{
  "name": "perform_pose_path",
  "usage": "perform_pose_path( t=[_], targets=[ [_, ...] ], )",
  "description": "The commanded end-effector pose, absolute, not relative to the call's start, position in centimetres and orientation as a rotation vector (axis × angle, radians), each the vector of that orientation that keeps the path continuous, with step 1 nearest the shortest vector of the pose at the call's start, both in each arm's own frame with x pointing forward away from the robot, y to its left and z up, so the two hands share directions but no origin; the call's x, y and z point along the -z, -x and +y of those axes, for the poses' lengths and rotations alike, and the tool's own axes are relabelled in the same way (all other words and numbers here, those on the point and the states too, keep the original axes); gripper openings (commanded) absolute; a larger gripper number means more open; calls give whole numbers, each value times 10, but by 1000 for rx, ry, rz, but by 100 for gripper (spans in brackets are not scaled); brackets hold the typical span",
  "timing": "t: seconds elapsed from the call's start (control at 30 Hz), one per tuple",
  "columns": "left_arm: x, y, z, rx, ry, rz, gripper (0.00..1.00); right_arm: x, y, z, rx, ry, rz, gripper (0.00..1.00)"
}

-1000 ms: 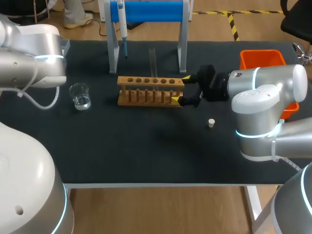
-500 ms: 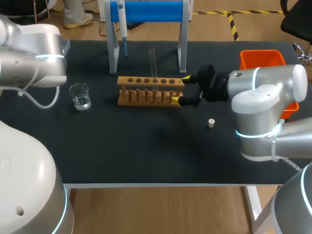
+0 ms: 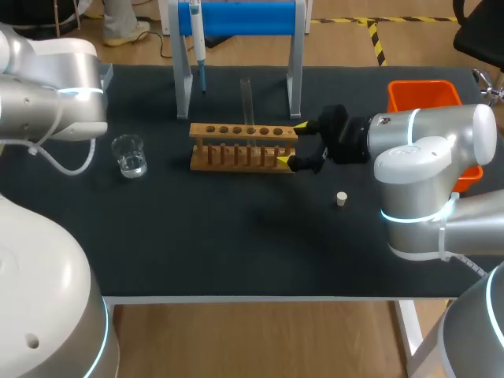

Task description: Invert the test tube, pick up the pipette, mount the tip to pipette, aspirate from beaker and dispense into the tube, eject the tip, return the pipette, and cap with the stopper.

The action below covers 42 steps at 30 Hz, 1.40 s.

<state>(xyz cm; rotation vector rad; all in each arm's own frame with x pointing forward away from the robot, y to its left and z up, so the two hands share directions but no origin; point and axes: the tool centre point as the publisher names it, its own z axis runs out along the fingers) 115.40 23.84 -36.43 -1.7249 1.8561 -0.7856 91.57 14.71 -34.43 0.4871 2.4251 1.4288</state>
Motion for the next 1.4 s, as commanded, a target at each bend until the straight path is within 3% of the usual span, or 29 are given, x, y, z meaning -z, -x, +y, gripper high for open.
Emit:
perform_pose_path(
  t=[0.03, 1.1, 1.4],
  targets=[
    [358, -1154, 240, 780, 1725, 1857, 0, 344, -916, 146, -1428, -486, 2429, 100],
    [295, -1143, 242, 787, 1625, 1761, 0, 344, -916, 146, -1428, -486, 2429, 100],
    [256, -1128, 218, 870, 1474, 1829, 0, 344, -916, 146, -1428, -486, 2429, 100]
  ],
)
